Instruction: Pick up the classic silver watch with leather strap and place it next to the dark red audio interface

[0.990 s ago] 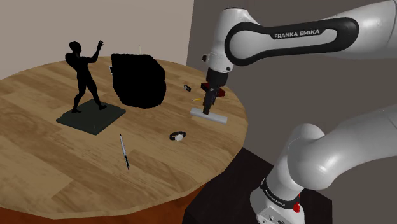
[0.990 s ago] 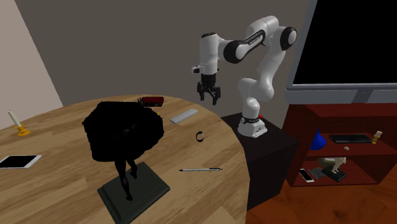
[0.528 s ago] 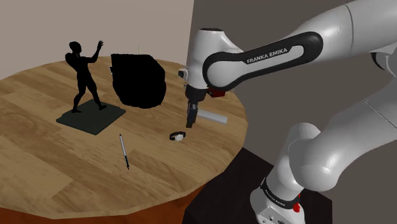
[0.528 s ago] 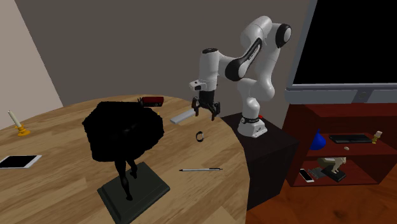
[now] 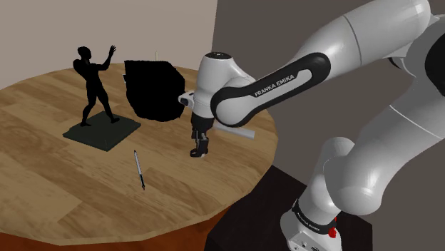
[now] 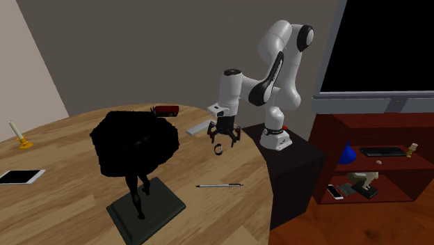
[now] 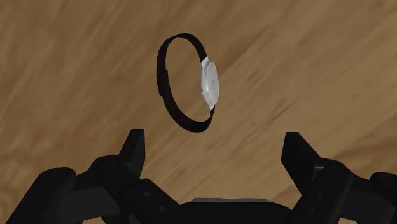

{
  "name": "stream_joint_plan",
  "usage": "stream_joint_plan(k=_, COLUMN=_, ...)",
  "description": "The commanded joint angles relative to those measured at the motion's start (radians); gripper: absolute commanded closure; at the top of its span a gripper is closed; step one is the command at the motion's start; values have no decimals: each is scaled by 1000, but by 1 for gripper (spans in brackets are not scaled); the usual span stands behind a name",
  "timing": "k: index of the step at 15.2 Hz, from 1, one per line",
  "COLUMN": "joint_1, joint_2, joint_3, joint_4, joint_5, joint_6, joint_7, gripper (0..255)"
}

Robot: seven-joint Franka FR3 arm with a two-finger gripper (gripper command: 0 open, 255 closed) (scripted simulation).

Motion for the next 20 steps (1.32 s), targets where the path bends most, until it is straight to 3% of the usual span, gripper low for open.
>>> stream_joint_plan(k=1, joint_1=0, joint_2=25, joint_3=1, joint_4=-10, joint_5=-3, joint_6=36, joint_7=0, gripper=0)
stream_joint_plan(k=4, joint_1=-1, joint_2=67, joint_3=1, joint_4=-22, joint_5=-7, joint_6=91, joint_7=3, gripper=0)
stream_joint_plan(k=12, joint_1=-1, joint_2=67, joint_3=1, joint_4=-22, joint_5=-7, joint_6=91, joint_7=3, gripper=0)
stream_joint_plan(k=13, joint_1=-1, joint_2=67, joint_3=1, joint_4=-22, joint_5=-7, joint_6=91, joint_7=3, gripper=255)
stream_joint_plan(k=20, joint_1=-1, joint_2=67, joint_3=1, joint_4=-22, joint_5=-7, joint_6=91, joint_7=3, gripper=255)
